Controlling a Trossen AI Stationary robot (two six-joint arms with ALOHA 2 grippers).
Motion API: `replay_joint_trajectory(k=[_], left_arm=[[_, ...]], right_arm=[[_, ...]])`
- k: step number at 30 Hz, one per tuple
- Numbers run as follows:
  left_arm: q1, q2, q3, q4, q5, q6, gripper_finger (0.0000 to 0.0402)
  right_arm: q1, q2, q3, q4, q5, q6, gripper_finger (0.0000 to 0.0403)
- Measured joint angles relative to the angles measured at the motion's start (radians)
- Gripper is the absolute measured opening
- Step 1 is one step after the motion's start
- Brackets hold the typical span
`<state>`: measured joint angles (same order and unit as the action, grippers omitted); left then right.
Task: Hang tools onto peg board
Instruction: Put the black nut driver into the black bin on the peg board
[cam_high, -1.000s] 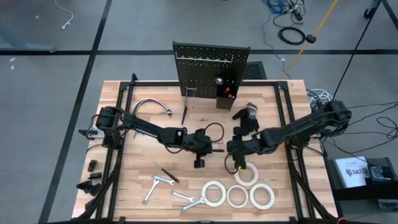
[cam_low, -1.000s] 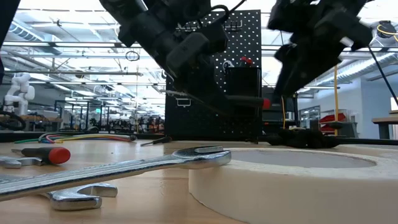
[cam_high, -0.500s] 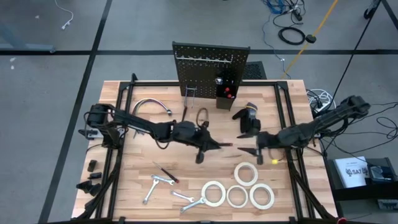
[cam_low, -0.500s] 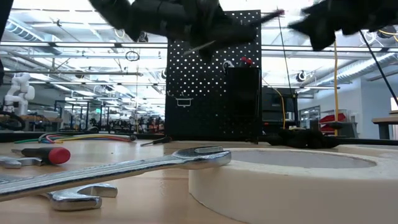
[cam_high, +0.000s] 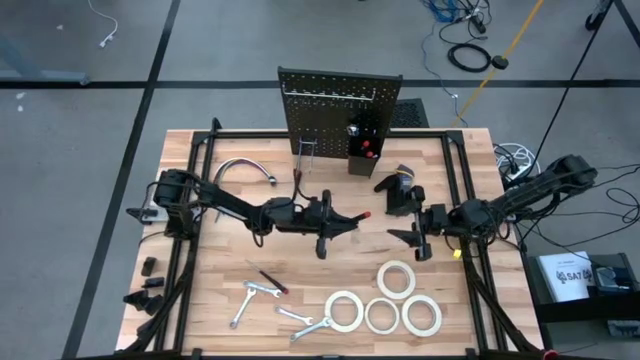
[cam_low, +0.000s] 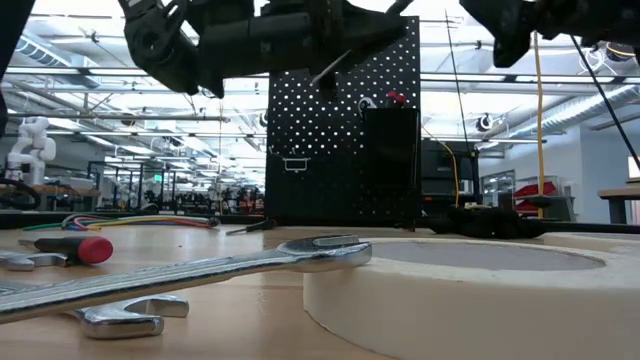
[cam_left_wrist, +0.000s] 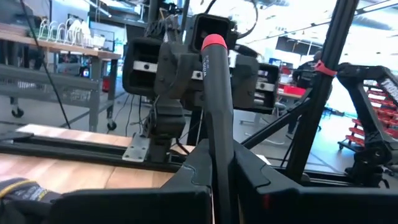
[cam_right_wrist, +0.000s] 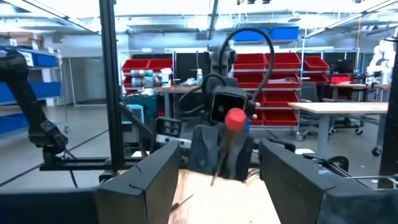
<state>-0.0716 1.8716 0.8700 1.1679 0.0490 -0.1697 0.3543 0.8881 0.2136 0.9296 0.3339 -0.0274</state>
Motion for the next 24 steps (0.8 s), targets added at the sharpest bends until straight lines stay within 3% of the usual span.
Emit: replay_joint_trajectory(k=[20,24], left_arm=[[-0.001,0.009,0.006,0.03,0.063,0.001,0.0018],[-0.001,0.009,0.006,0.032,0.096,0.001,0.0018]], right_arm=[[-0.084,0.338,0.26,0.044,-0.079,-0.016,0.0211],[-0.085,0.378,0.306,0.013,-0.079,-0.017,0.0189]])
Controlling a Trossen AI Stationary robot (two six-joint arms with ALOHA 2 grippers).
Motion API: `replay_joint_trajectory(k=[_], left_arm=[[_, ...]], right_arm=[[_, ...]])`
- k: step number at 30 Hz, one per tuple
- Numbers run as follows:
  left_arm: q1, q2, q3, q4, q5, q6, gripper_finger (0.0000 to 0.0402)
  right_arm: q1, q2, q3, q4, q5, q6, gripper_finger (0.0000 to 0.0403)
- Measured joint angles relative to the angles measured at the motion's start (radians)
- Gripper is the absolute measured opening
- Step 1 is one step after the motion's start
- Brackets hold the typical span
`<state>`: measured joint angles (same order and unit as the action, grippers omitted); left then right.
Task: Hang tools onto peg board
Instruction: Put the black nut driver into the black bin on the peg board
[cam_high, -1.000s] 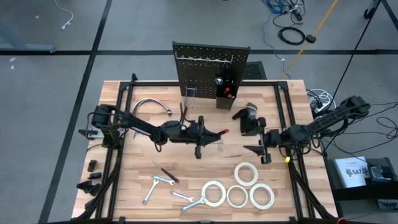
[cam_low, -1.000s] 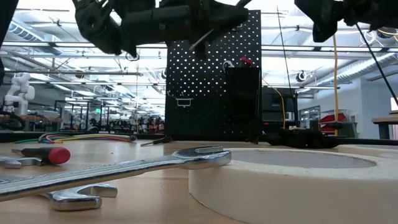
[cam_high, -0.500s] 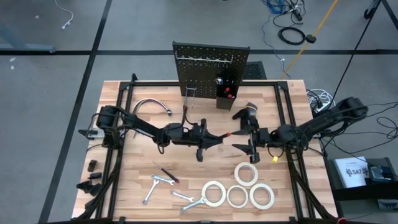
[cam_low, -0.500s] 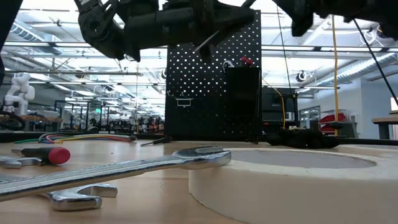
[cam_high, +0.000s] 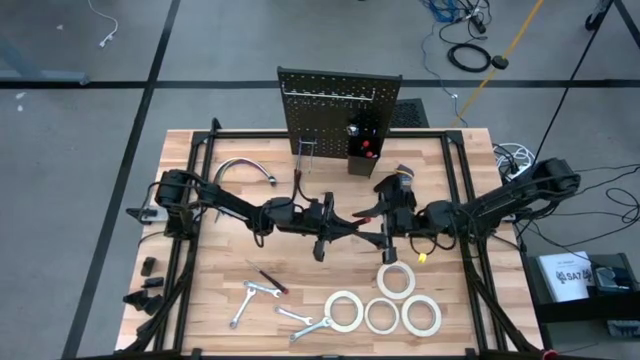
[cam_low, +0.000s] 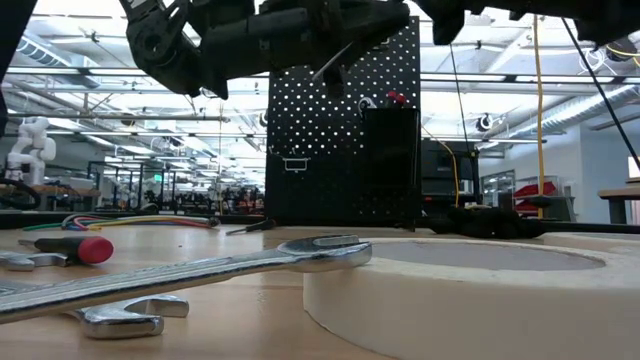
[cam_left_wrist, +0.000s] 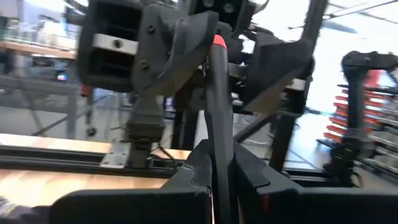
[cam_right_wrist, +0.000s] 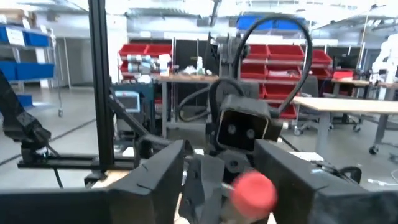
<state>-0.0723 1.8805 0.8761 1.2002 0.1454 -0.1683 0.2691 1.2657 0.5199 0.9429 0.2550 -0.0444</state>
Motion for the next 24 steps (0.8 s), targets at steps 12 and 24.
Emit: replay_joint_trajectory(k=[12,24], left_arm=[[0.0,-0.001,0.001,-0.063,0.095,-0.009,0.0102],[-0.001,-0.001,0.013,-0.232,0.111,-0.01,0.0137]], right_arm=[[0.0,-0.001,0.044,-0.166,0.001,0.095,0.0041],[-0.013,-0.012,0.043,-0.393,-0.101,0.269,0.0041]])
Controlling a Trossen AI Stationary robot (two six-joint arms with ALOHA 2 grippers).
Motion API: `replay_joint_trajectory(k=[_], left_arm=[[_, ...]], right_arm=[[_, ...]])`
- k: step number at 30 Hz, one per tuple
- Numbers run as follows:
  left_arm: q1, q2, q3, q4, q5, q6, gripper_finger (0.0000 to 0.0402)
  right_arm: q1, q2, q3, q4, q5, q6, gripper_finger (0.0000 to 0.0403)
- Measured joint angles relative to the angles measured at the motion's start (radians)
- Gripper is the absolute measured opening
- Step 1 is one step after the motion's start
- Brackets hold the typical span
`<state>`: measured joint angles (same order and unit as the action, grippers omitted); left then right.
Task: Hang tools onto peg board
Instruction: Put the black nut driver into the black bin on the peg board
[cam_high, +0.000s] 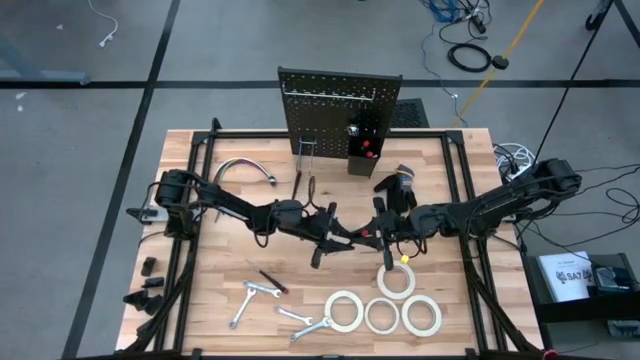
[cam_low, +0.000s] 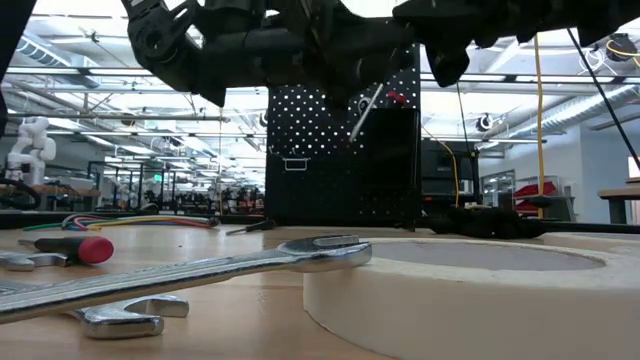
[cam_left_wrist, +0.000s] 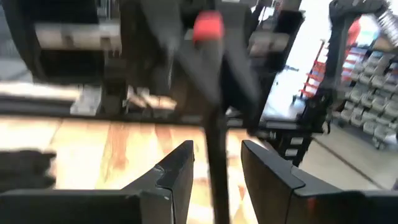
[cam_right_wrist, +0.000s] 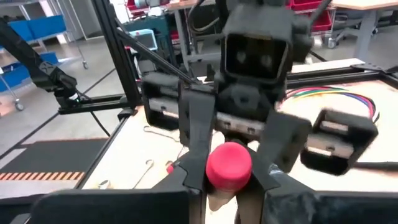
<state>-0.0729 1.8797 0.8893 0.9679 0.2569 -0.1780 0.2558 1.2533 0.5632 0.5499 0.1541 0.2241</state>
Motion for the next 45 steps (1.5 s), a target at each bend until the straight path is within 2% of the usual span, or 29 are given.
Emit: replay_joint_trajectory(k=[5,20,23,30,32,34,40,43,45], left_arm=[[0.001,0.0,0.037,-0.145,0.0,0.003,0.0137],[0.001,0.0,0.047,-0.173,0.0,0.01,0.0131],[0.001,0.0,0.047,-0.174,0.0,0.026,0.0112],[0.001,0.0,0.046,-0.178,0.0,0.03,0.0028],[0.001,0.0,0.046,-0.179,0.0,0.03,0.0018],[0.001,0.0,0.047,-0.178,0.0,0.034,0.0018],[0.001,0.0,0.046,-0.197,-0.001,0.033,0.0018],[0.001,0.0,0.046,-0.209,-0.004,0.03,0.0018],[0.003,-0.01,0.046,-0.225,-0.023,0.03,0.0018]], right_arm=[[-0.002,0.0,0.0,-0.016,-0.004,0.0,0.0041],[-0.002,0.0,-0.001,-0.071,-0.004,0.025,0.0041],[-0.002,0.0,-0.001,-0.069,-0.004,0.024,0.0041],[-0.002,0.0,-0.001,-0.053,-0.002,0.019,0.0041],[-0.002,0.0,-0.001,-0.052,-0.001,0.018,0.0041],[-0.002,0.0,-0.001,-0.049,0.0,0.018,0.0059],[-0.002,-0.018,-0.001,-0.047,0.001,-0.015,0.0177],[-0.002,-0.094,-0.001,-0.093,0.012,-0.066,0.0223],[-0.002,-0.182,-0.001,-0.186,0.058,-0.072,0.0242]])
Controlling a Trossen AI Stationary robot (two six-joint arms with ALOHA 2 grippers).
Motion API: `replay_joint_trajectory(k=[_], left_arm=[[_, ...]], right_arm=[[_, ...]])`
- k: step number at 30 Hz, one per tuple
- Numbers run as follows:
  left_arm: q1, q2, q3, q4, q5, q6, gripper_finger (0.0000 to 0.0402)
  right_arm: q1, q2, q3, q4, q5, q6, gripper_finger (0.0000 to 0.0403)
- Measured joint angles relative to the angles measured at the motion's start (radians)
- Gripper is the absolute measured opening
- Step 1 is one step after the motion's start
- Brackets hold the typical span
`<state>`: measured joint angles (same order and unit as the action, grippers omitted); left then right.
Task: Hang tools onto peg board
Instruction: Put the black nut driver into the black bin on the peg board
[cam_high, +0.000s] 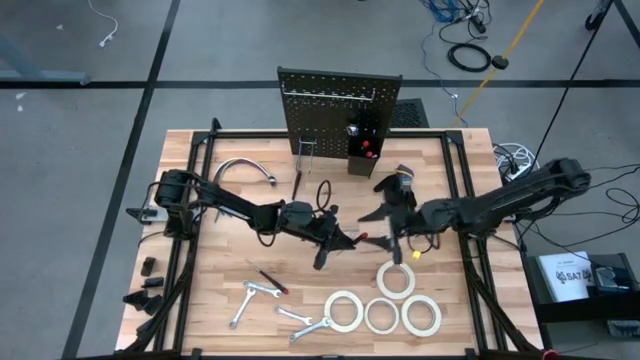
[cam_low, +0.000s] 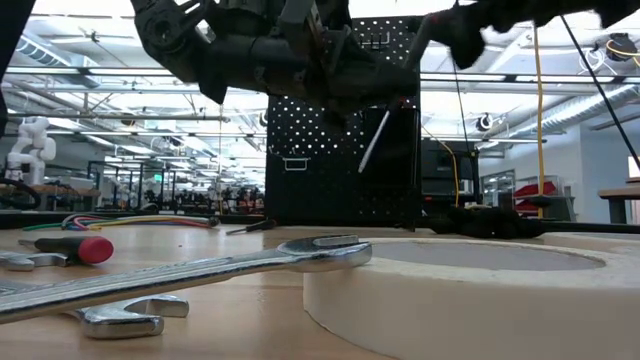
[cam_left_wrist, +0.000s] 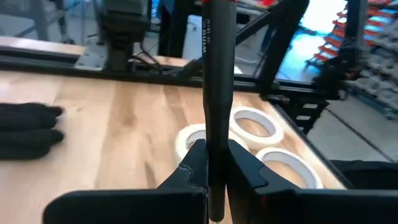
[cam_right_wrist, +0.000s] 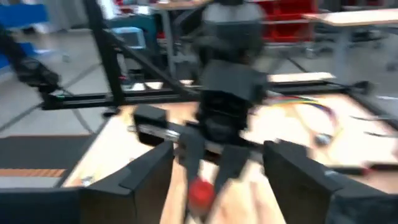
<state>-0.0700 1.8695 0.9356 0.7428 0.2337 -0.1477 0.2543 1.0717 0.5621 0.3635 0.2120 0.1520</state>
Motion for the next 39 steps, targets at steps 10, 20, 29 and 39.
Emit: replay_joint_trajectory(k=[10,20,29,39], left_arm=[[0.078,-0.129,0.025,0.022,-0.276,0.104,0.0018],[0.15,-0.139,0.163,0.082,-0.398,0.296,0.0018],[0.251,-0.13,0.194,0.089,-0.4,0.344,0.0018],[0.298,-0.042,0.194,0.18,-0.357,0.37,0.0018]], right_arm=[[0.001,-0.386,-0.029,-0.471,0.163,0.036,0.0248],[0.0,-0.42,-0.097,-0.443,0.237,-0.006,0.0242],[0.0,-0.42,-0.098,-0.434,0.241,-0.007,0.0242],[0.0,-0.414,-0.098,-0.411,0.241,-0.011,0.0242]])
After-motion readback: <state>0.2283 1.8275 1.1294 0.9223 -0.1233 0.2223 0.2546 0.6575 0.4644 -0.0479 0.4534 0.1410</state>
